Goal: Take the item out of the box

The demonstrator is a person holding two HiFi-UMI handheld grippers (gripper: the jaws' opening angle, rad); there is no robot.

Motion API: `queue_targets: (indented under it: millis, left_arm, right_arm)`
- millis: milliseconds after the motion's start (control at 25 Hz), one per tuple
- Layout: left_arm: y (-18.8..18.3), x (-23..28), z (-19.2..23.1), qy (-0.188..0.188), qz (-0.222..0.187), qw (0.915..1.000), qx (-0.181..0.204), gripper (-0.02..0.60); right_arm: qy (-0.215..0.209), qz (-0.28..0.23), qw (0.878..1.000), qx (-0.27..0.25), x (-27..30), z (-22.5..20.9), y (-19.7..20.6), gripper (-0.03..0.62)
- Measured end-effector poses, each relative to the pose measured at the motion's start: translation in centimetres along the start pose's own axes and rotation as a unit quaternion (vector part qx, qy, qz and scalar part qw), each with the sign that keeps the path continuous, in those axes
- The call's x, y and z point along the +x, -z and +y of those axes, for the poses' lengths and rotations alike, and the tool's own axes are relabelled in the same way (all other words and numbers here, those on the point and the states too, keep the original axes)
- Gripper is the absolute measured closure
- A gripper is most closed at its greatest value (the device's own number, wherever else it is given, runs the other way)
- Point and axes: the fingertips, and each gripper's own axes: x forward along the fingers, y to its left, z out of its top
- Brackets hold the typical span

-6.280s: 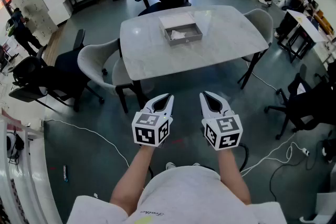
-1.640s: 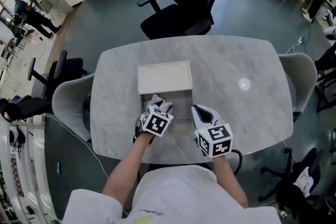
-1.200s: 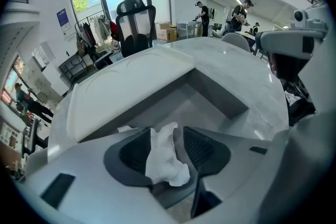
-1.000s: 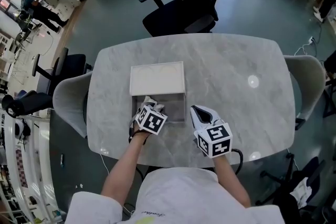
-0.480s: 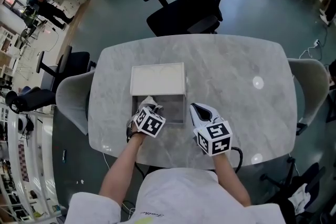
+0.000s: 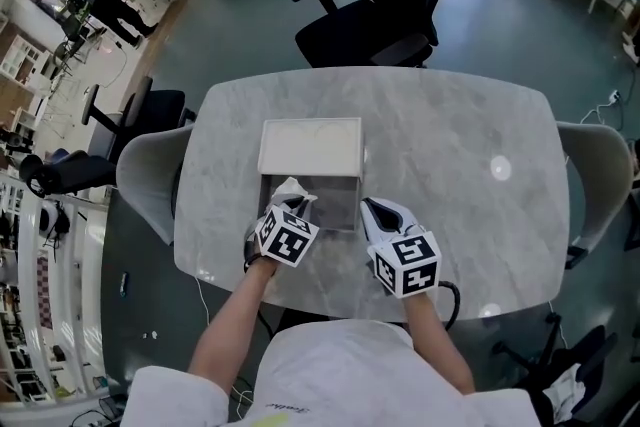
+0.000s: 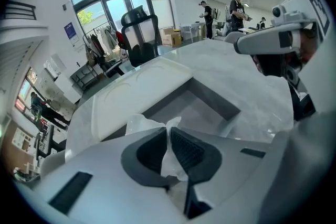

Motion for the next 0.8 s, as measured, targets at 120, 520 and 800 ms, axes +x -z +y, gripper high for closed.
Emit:
queue_targets:
  millis: [120, 520, 800]
  left_arm:
    - [0.0, -1.1, 0.0, -0.006, -0.017, 0.9998, -0.013, 0.551]
    - [-1.4, -6.7, 1.6, -0.019, -0.118, 0.9908, -0.064, 0.551]
    - [-0.8, -11.1, 3.0, -0.016, -0.197, 0.9736, -0.114, 0.549]
  right_arm:
    - [-0.005, 0.0, 1.0, -0.006, 0.0, 0.6, 0.0, 0.591]
    - [-0.009, -0.01, 0.999, -0.034, 0.3, 4.5, -0.9, 0.591]
    - [0.009, -0.018, 0.998, -0.055, 0.2, 7.8, -1.6, 0.591]
